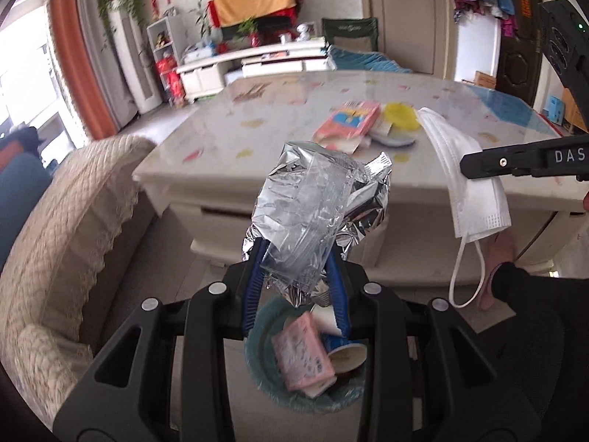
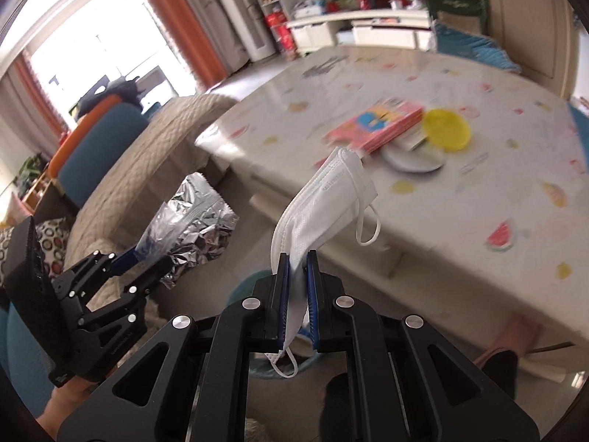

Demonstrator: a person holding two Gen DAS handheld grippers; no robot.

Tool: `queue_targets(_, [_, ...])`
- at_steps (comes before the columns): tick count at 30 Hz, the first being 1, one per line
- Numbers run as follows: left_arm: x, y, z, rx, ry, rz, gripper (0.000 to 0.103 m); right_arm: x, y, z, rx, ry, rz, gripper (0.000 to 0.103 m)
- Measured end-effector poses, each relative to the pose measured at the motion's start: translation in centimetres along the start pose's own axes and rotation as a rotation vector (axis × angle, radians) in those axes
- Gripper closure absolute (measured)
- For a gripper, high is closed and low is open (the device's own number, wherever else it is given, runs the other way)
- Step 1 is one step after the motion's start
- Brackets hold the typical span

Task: Collect trash
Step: 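Lift the foil and mask and carry both over the trash bin, then open both grippers to drop the foil and mask into the bin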

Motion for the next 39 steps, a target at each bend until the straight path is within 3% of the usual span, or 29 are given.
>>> queue_targets(9, [8.3, 2.8, -3.2, -0.009, -0.11, -0.127, 0.073, 7.0, 12.7, -4.4, -0.027, -0.011, -0.254, 0.092])
queue_targets(16, [13.2, 5.9, -3.5, -0.005, -0.153, -0.229, 0.073, 10.5, 18.3, -4.7, 0.02, -0.013, -0.37, 0.089])
queue_targets(17, [14.1, 6.4, -3.8, -0.002, -0.156, -0.238, 0.073, 11.0, 19.1, -4.4, 0.024, -0.007, -0.387, 0.087])
queue_targets(18, [14.6, 6.7, -3.7, 0.003, -0.162, -0.249, 0.073, 11.3, 19.5, -4.0, 0.027, 0.006, -0.401, 0.073])
queue_targets(19, [15.0, 7.2, -3.5, 0.008, -0.166, -0.26, 0.073, 11.5, 20.0, -3.4, 0.026, 0.029, -0.405, 0.055])
queue_targets(21, [15.5, 7.6, -3.3, 0.012, -0.16, -0.274, 0.073, 11.6, 20.5, -1.9, 0.043, 0.069, -0.403, 0.049])
queue_targets(35, [17.5, 12.6, -0.9, 0.045, -0.142, -0.364, 0.072, 9.3, 17.7, 0.2, 0.017, 0.11, -0.331, 0.049])
queue_targets(38, [17.8, 13.4, 0.3, 0.068, -0.132, -0.389, 0.062, 9.0, 16.9, 0.6, 0.028, 0.092, -0.316, 0.049])
queue_targets(39, [17.9, 13.5, 0.7, 0.053, -0.119, -0.392, 0.052, 8.9, 16.7, 0.7, 0.027, 0.09, -0.313, 0.049])
Point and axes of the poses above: each gripper's, at about its wrist camera, not at the fingertips, and y roughly the way its jaws point, z to its right, x to its underside, the point moved 8 cm from there along y, roughly the way its jaws point, and after that the axes turned 6 degrees about y, right-handed, at the moved point
